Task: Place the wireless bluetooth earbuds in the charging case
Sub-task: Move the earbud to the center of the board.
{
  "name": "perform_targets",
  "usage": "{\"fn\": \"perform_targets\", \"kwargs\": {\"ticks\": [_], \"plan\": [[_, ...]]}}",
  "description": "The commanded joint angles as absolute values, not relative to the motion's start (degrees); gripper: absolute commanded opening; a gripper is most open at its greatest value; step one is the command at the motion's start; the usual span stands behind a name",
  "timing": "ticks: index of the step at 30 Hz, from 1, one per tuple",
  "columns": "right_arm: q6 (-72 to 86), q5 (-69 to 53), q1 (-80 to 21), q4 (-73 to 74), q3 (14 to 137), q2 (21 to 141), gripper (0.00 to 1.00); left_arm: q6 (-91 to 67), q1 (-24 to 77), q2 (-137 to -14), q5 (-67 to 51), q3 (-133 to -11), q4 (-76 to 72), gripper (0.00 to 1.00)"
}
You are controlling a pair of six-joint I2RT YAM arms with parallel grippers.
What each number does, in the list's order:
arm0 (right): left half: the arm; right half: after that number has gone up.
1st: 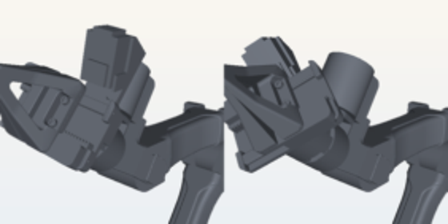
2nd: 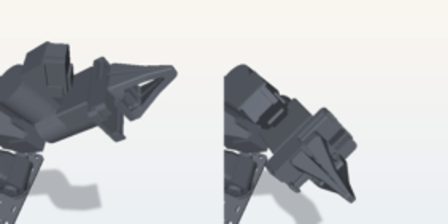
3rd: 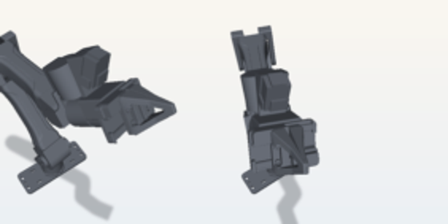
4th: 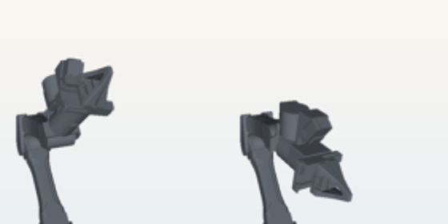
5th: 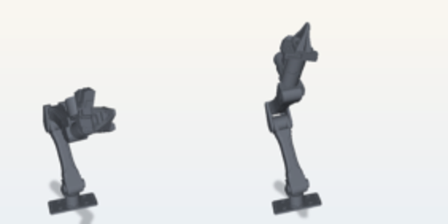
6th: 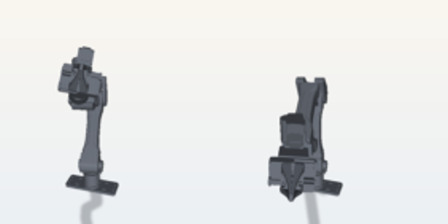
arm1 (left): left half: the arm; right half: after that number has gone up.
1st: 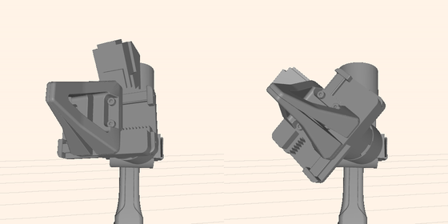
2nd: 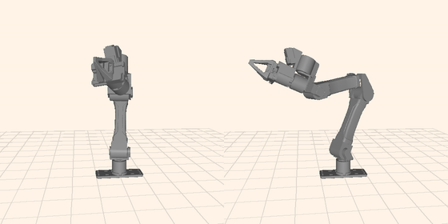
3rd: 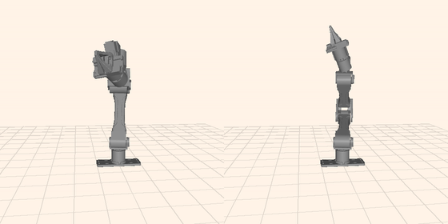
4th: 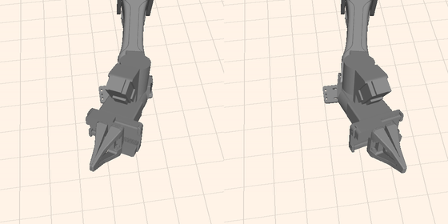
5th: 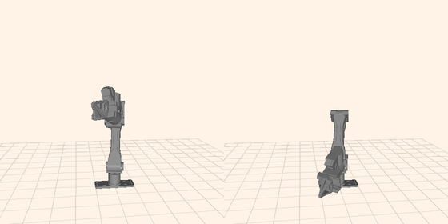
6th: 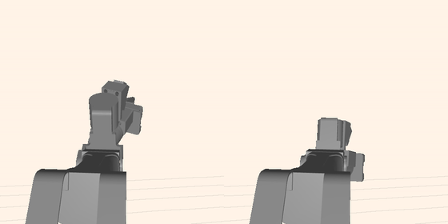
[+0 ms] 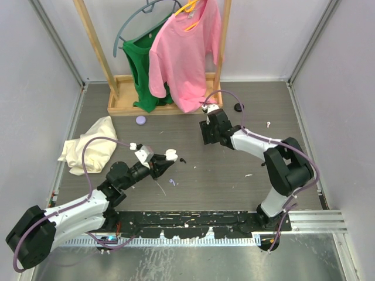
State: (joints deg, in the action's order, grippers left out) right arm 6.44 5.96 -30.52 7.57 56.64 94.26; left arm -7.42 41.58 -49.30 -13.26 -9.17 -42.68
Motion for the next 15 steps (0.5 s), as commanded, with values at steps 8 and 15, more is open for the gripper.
{"fn": "perform_targets", "kwargs": {"ticks": [8,15], "plan": [[7.9,5.3,-26.4,-1.8,63.9,103.3,0.50,-5.9,41.8,-49.5,-13.7,-11.2,-44.6,0.00],[8.2,4.7,-25.5,-1.9,66.7,107.8,0.45,-5.8,41.8,-49.4,-14.0,-11.3,-44.0,0.00]]}}
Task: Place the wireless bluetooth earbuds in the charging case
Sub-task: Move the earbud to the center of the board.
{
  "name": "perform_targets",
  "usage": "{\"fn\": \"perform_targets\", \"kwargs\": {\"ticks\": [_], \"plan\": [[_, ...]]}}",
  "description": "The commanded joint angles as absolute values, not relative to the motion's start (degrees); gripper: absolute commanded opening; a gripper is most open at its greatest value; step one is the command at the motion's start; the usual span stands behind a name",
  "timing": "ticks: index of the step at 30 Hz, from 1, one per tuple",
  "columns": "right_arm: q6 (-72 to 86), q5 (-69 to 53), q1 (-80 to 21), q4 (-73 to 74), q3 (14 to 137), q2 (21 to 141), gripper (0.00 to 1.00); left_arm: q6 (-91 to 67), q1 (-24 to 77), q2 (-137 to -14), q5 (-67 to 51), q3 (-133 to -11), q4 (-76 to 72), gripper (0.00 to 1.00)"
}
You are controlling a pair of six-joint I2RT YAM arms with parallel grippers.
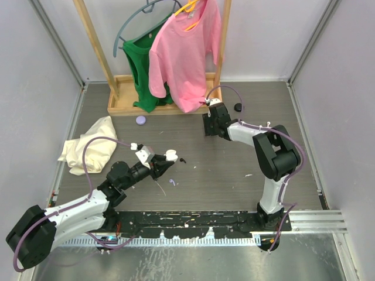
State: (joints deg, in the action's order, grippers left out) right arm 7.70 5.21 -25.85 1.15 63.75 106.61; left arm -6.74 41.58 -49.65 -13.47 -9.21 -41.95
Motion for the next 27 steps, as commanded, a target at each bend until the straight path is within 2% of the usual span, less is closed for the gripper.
{"fn": "perform_targets", "kwargs": {"ticks": [1,12,19,27], "plan": [[8.2,4.8,-25.5,-1.9,66.8,108.2,0.44,-5.8,41.8,-49.3,-14.0,-11.4,-44.0,0.00],[9.9,5.2,-25.1,-0.8,64.7,107.9,0.29,-5.8,41.7,-49.3,-14.3,-11.4,-43.9,0.00],[10.8,5.3,-25.2,2.9,62.7,105.4,0.16,-5.7,41.8,-49.2,-14.4,-11.4,-43.8,0.00],[13.7,2.8,-25.3,6.9,57.8,101.7,0.12,-5.7,41.8,-48.8,-14.4,-11.4,-43.4,0.00]]}}
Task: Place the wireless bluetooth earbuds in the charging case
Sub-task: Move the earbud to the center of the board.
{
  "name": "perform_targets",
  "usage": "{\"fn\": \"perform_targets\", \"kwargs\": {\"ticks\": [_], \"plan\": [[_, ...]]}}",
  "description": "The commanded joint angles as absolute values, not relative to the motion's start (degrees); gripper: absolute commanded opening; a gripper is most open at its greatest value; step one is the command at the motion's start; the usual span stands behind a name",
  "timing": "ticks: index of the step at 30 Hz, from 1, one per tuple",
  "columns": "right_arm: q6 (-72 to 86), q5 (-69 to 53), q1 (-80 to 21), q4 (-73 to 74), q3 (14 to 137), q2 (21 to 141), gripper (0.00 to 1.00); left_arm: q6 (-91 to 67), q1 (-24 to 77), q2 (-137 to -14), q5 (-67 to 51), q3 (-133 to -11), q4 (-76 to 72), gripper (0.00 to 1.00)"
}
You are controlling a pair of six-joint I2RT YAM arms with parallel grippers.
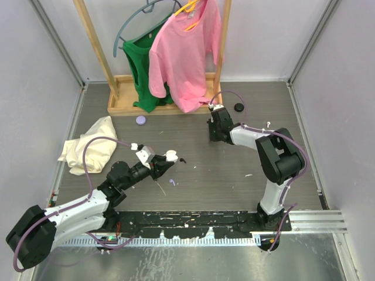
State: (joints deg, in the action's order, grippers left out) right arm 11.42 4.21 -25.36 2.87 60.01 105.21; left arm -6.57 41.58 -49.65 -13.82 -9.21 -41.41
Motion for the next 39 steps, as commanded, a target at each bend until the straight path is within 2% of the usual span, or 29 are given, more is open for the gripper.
{"fn": "perform_targets", "kwargs": {"ticks": [1,15,21,31,39], "plan": [[14.2,2.4,-25.3,7.4,57.1,101.1,0.12,-5.7,41.8,-48.6,-14.4,-11.4,-43.4,0.00],[22.4,2.0,-30.9,15.5,43.2,85.7,0.15,-5.7,41.8,-48.9,-14.8,-11.6,-43.2,0.00],[23.0,2.4,-31.7,16.7,41.0,83.3,0.16,-5.8,41.8,-48.6,-15.0,-11.6,-43.3,0.00],[20.1,3.2,-31.7,24.4,46.8,81.6,0.35,-5.7,41.8,-48.3,-15.1,-11.5,-43.2,0.00],[15.6,5.3,-31.7,31.2,53.9,81.5,0.43,-5.7,41.7,-47.5,-15.6,-11.3,-43.0,0.00]]}}
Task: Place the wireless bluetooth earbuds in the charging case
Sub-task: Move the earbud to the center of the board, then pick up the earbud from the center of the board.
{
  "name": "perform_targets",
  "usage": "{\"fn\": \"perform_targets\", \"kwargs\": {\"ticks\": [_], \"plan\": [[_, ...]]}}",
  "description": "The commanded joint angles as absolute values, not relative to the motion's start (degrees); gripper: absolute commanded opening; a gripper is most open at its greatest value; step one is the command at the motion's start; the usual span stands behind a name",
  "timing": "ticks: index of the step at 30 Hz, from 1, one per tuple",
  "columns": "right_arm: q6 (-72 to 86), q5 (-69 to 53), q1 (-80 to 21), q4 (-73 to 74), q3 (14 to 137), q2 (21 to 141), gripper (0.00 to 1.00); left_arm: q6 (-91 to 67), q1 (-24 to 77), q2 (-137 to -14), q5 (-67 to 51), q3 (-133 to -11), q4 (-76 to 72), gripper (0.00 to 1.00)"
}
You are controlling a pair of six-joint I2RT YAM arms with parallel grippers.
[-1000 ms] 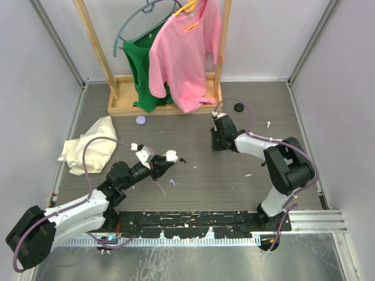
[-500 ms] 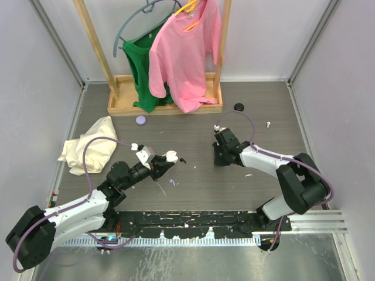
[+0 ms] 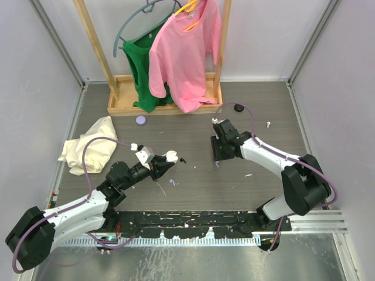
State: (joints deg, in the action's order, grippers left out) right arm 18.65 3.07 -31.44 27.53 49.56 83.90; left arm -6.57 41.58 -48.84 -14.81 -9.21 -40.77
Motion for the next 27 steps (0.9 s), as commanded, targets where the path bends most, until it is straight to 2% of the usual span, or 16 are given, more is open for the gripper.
{"fn": "perform_targets", "kwargs": {"ticks": [1,5,11,17,22,27], "plan": [[15.1,5.9,-31.6,31.7,54.3,81.3,0.45,-5.7,41.8,-47.5,-15.5,-11.3,-43.0,0.00],[13.4,8.7,-29.8,32.8,55.0,80.6,0.50,-5.7,41.8,-47.5,-15.5,-11.3,-43.0,0.00],[10.3,11.1,-21.2,29.9,55.3,79.6,0.58,-5.7,41.8,-47.4,-15.5,-11.4,-42.9,0.00],[8.5,8.7,-5.6,22.3,57.7,83.7,0.58,-5.7,41.8,-47.0,-15.4,-11.4,-42.6,0.00],[10.0,10.2,2.4,16.3,62.2,90.4,0.58,-5.7,41.8,-47.2,-15.5,-11.4,-42.6,0.00],[10.1,7.9,7.6,16.6,71.4,100.3,0.57,-5.7,41.8,-47.0,-15.5,-11.4,-42.6,0.00]]}}
